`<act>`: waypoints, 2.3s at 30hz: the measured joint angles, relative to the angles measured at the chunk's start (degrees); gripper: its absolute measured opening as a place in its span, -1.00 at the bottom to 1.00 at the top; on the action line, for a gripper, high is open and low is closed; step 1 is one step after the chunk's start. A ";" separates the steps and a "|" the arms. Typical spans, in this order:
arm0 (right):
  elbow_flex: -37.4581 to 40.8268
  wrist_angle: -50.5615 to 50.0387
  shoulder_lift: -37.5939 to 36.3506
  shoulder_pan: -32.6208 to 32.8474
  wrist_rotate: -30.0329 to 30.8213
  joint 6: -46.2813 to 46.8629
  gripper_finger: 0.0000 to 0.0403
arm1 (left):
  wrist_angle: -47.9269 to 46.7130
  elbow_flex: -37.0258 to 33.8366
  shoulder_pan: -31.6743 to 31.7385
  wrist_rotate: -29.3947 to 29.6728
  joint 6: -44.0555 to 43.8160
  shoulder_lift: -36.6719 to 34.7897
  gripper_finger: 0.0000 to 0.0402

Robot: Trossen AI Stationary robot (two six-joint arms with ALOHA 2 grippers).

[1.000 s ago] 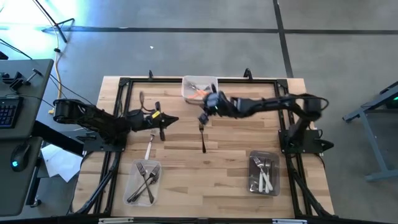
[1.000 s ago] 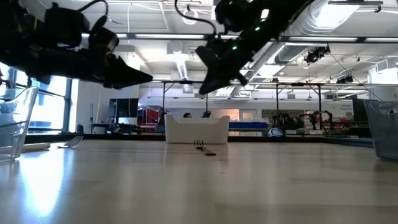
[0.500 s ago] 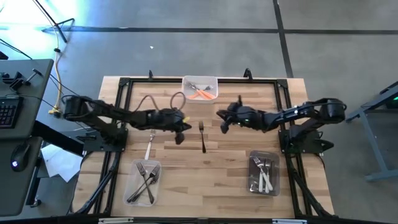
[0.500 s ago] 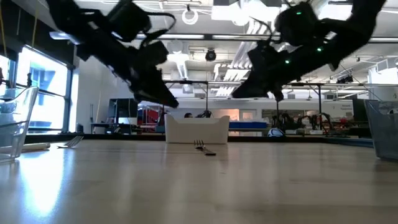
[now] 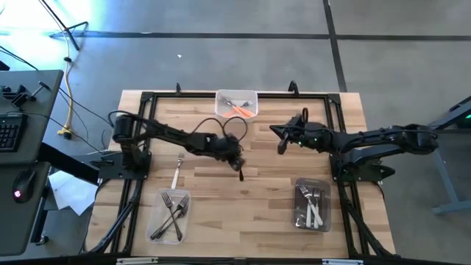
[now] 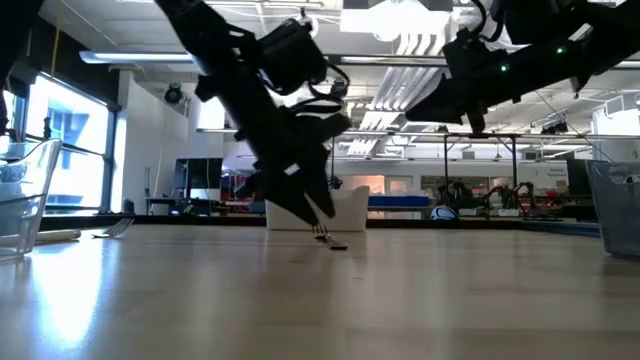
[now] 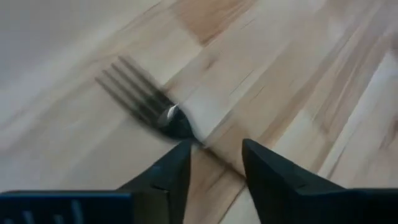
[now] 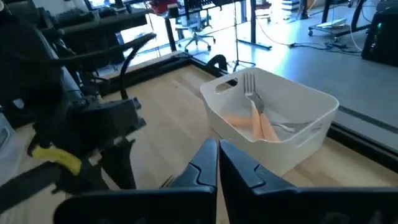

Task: Sort silverware by color (type)
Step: Put the silver fork into the transparent bin

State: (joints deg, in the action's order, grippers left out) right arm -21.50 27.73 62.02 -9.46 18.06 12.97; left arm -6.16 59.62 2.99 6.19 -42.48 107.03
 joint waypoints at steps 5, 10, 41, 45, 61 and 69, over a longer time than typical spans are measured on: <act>-0.07 -3.50 -0.51 2.61 2.50 0.31 -1.00 | -3.95 7.08 -1.28 2.02 -4.83 5.67 -0.13; -0.09 -7.04 0.10 5.34 6.07 2.71 -1.00 | -9.45 12.80 -1.81 4.07 -8.33 9.74 -0.08; -0.07 -9.19 0.18 16.68 16.46 6.10 -1.00 | -26.45 13.88 -2.07 7.73 3.51 9.66 -0.47; -0.07 -9.68 0.17 16.68 16.46 6.34 -1.00 | -27.99 13.88 -2.39 7.08 4.04 9.69 -0.62; -0.07 -11.49 0.15 18.26 16.37 8.04 -1.00 | -31.21 13.18 -3.54 5.12 1.52 5.60 -0.98; -0.07 -11.45 0.15 18.26 16.32 8.00 -1.00 | -30.53 13.39 -5.40 4.66 4.15 4.83 -0.97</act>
State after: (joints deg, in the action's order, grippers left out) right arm -21.56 16.27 62.17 8.80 34.39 20.97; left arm -36.69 73.01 -2.42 10.85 -38.33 111.85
